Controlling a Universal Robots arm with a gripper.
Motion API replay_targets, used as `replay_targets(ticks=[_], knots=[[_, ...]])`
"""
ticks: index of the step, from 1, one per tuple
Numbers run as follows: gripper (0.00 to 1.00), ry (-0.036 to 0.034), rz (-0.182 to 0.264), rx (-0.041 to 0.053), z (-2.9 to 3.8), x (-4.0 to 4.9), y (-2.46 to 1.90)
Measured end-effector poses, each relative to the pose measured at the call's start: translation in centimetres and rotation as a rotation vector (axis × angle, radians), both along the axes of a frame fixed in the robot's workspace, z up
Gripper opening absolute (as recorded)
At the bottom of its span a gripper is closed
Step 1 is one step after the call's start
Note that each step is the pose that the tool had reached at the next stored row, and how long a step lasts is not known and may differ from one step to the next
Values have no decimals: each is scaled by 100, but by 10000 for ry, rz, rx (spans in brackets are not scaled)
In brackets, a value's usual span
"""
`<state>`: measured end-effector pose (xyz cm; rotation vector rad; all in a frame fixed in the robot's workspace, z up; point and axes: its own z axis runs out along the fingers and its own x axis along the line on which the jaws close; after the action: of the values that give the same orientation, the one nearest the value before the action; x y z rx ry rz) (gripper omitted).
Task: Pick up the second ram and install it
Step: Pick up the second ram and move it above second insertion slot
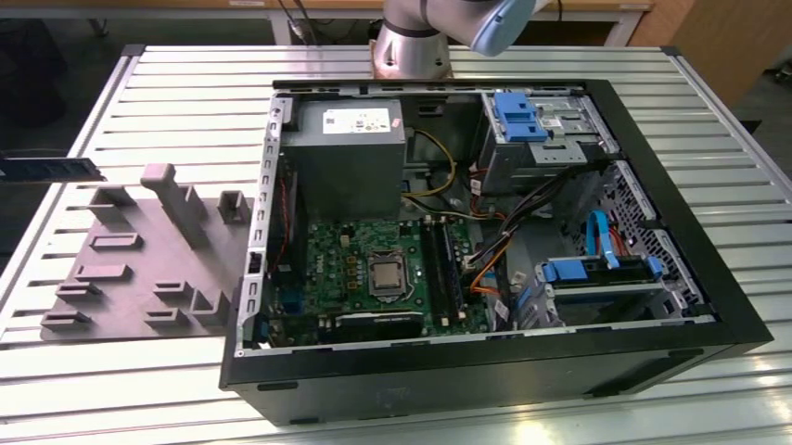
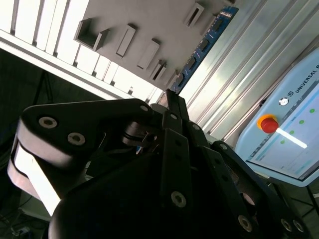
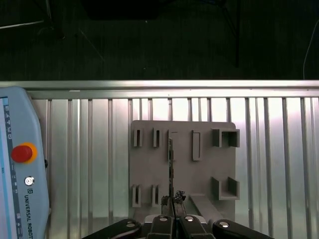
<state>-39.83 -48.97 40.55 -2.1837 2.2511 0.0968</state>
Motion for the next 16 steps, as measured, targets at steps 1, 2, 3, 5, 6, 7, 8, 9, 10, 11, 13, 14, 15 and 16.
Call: replay_targets(ticks=[1,2,3,5,6,7,8,9,10,11,13,14,15,16], knots=[[11,0,0,0,0,7,0],[11,0,0,0,0,14,0],[11,1,0,0,0,22,0],[11,1,0,0,0,37,0],[11,1,0,0,0,44,0],[11,0,0,0,0,51,0],[11,0,1,0,0,58,0],[11,0,0,0,0,65,0],[11,0,0,0,0,72,0],[11,1,0,-1,1,79,0],[11,0,0,0,0,94,0],[11,0,1,0,0,101,0],[11,0,1,0,0,109,0],[11,1,0,0,0,117,0]])
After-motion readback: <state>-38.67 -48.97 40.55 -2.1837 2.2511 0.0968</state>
